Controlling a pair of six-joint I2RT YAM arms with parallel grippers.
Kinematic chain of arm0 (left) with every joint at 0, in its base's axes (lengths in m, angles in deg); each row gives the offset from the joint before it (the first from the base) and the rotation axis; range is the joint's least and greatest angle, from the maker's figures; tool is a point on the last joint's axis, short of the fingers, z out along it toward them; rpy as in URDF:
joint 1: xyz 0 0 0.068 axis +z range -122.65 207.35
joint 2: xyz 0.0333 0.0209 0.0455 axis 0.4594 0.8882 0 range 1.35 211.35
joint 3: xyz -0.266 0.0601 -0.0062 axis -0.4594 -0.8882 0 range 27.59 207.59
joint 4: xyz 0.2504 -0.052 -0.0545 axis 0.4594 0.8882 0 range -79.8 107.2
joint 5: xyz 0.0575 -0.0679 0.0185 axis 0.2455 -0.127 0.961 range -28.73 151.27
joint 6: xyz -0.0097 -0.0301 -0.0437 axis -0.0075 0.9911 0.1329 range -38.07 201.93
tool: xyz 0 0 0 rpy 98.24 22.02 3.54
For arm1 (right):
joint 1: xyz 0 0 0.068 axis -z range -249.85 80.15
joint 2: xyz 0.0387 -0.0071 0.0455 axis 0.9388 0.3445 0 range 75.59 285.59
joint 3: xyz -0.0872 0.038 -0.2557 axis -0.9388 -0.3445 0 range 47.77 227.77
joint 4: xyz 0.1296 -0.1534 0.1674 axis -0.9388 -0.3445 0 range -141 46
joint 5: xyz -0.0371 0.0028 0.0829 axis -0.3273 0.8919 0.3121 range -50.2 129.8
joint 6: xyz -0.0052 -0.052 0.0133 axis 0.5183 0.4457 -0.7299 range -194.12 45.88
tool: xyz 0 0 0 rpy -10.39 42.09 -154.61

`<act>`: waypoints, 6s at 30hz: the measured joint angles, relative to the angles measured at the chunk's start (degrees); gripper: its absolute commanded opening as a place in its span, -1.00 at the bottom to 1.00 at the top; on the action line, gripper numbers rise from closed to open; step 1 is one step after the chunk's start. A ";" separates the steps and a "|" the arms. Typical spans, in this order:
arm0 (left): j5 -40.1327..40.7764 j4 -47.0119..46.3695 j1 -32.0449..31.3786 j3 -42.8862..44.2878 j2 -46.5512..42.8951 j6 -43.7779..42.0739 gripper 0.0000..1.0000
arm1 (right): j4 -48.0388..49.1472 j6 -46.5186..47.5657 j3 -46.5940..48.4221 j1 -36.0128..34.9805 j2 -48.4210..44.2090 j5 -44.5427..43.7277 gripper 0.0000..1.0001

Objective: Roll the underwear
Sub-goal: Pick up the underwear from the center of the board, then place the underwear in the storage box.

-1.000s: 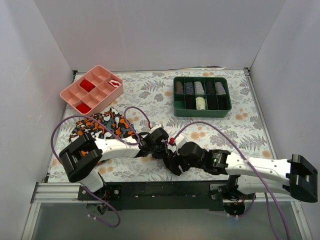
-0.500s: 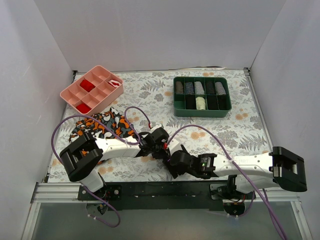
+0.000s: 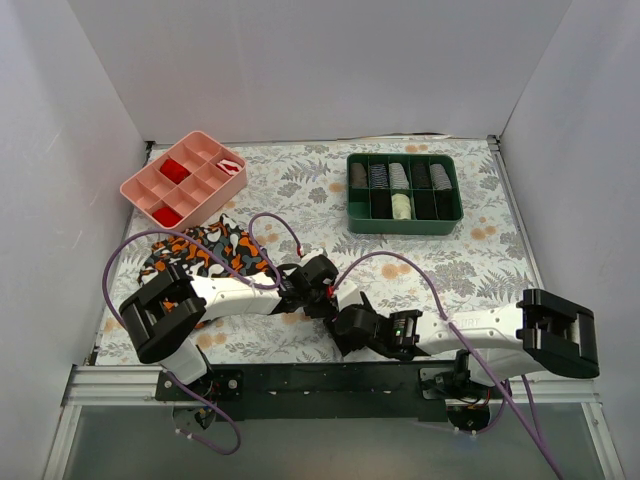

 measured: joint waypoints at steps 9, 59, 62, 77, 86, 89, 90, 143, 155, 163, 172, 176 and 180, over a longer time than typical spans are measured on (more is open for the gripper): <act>-0.20 -0.39 0.00 -0.09 0.00 0.02 -0.96 | 2.19 -2.75 0.02 -0.42 3.45 -0.24 -0.16; 6.47 11.19 8.87 -2.45 -32.59 -7.10 0.96 | -17.51 17.57 42.10 43.85 9.11 -4.96 -0.97; 6.29 11.21 8.92 -2.45 -33.18 -7.65 0.96 | -18.23 18.58 47.45 44.02 15.50 -4.52 -0.97; 5.86 13.11 9.53 -2.45 -32.24 -9.29 0.96 | -28.59 20.22 66.38 44.02 36.28 -2.19 -0.97; 5.64 13.35 10.32 -2.45 -30.56 -9.75 0.96 | -32.24 19.71 67.23 44.02 36.76 -1.16 -0.97; 5.40 13.33 10.36 -2.45 -30.47 -9.73 0.96 | -32.89 19.19 67.36 44.02 37.07 -0.92 -0.97; 5.38 13.31 10.36 -2.45 -30.49 -9.73 0.96 | -33.00 19.08 67.36 44.02 37.27 -0.90 -0.97; 4.76 13.77 11.54 -3.02 -30.16 -10.16 0.96 | -31.98 17.84 71.34 42.95 47.32 4.09 -0.97; 4.76 14.36 11.80 -4.28 -30.16 -10.12 0.96 | -21.70 10.05 62.90 44.54 45.97 4.87 -0.97; 4.76 14.34 11.85 -4.31 -30.03 -10.12 0.96 | -20.15 8.39 61.31 44.78 45.13 5.79 -0.78; 4.74 14.21 11.85 -4.35 -29.68 -9.73 0.96 | -19.61 8.59 60.98 44.85 43.52 7.89 0.14; 4.72 14.16 11.85 -4.90 -29.64 -9.53 0.96 | -20.39 9.40 60.89 44.59 42.03 8.48 0.28; 4.52 14.19 11.85 -5.18 -29.24 -9.20 0.96 | -20.76 10.05 60.89 44.59 41.55 8.68 0.30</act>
